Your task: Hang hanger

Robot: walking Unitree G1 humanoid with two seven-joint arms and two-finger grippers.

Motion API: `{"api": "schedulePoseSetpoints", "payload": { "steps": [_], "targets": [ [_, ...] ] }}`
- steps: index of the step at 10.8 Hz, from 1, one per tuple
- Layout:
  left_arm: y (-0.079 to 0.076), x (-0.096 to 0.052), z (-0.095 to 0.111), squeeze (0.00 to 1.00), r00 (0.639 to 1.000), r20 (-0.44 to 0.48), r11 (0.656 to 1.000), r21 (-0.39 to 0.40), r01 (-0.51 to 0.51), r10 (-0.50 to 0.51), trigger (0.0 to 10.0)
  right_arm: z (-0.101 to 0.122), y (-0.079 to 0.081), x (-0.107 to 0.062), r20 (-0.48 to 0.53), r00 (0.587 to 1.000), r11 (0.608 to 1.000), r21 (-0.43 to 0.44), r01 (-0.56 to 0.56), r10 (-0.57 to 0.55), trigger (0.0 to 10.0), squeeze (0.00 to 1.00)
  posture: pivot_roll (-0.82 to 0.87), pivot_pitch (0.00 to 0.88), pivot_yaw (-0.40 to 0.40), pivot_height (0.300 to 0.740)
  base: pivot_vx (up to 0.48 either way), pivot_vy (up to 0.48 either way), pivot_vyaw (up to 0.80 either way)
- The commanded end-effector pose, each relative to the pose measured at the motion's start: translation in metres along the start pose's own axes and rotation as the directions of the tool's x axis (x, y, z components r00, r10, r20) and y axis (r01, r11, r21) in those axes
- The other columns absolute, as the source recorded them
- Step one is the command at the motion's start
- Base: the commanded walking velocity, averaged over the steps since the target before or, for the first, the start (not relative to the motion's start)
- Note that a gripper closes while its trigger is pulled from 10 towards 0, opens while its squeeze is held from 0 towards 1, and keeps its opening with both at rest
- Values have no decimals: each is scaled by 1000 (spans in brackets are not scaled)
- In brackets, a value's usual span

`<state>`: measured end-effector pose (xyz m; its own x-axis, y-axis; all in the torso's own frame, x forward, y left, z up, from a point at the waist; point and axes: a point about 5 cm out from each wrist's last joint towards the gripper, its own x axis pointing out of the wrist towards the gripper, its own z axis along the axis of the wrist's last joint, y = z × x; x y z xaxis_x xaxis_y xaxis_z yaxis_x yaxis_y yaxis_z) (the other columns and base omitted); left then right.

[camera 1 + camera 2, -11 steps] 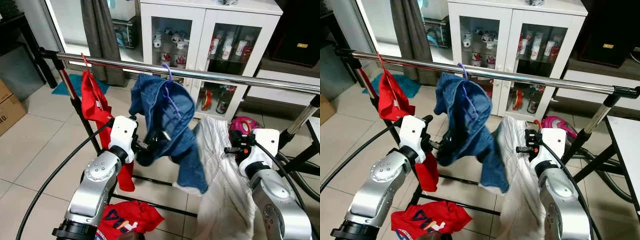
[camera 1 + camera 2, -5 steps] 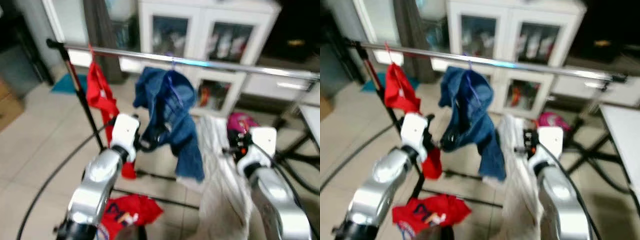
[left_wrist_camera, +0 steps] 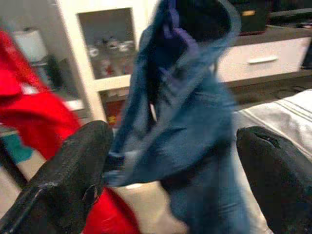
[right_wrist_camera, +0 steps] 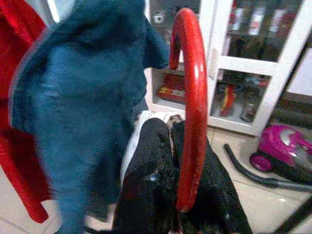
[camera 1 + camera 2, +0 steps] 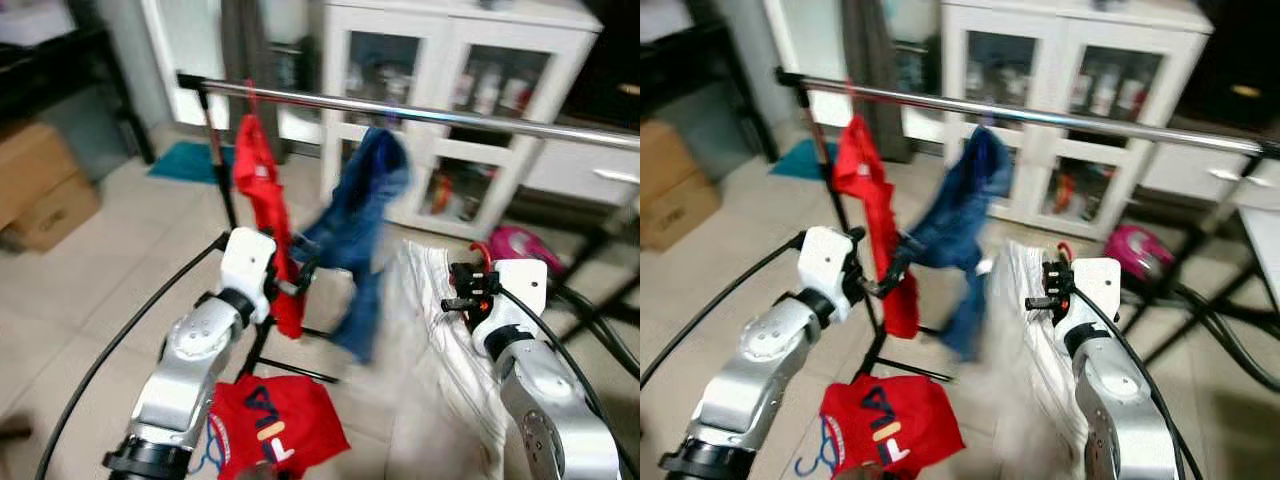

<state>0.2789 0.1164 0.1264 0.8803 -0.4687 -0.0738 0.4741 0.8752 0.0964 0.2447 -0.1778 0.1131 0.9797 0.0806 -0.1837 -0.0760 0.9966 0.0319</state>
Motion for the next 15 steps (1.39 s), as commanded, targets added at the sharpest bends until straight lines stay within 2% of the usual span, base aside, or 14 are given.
{"api": "schedulePoseSetpoints", "payload": {
  "steps": [1, 12, 14, 15],
  "targets": [
    [-2, 0, 3, 573, 1000, 4, 1000, 10, 13, -13, 10000, 13, -2, -1, 56, 998, 1000, -15, 7, -6, 10000, 0, -52, 13, 21, 740, 0, 0, 0],
    [-2, 3, 2, 573, 1000, -5, 1000, 12, 18, -18, 10000, 15, -3, 1, 58, 998, 1000, -20, 9, -8, 10000, 0, -52, 22, 20, 740, -242, 0, 0],
    [-2, 7, 4, 584, 998, 0, 998, 17, 55, -55, 10000, 22, 0, 4, 83, 996, 998, -59, -37, 42, 10000, 0, -56, 20, 22, 740, 0, 0, 0],
    [-4, 12, 9, 1000, 989, 28, 989, -11, 148, -148, 10000, 29, 4, 8, 112, 989, 993, -77, -84, 93, 10000, 0, -58, 19, 24, 740, 0, 0, 0]
  ]
}}
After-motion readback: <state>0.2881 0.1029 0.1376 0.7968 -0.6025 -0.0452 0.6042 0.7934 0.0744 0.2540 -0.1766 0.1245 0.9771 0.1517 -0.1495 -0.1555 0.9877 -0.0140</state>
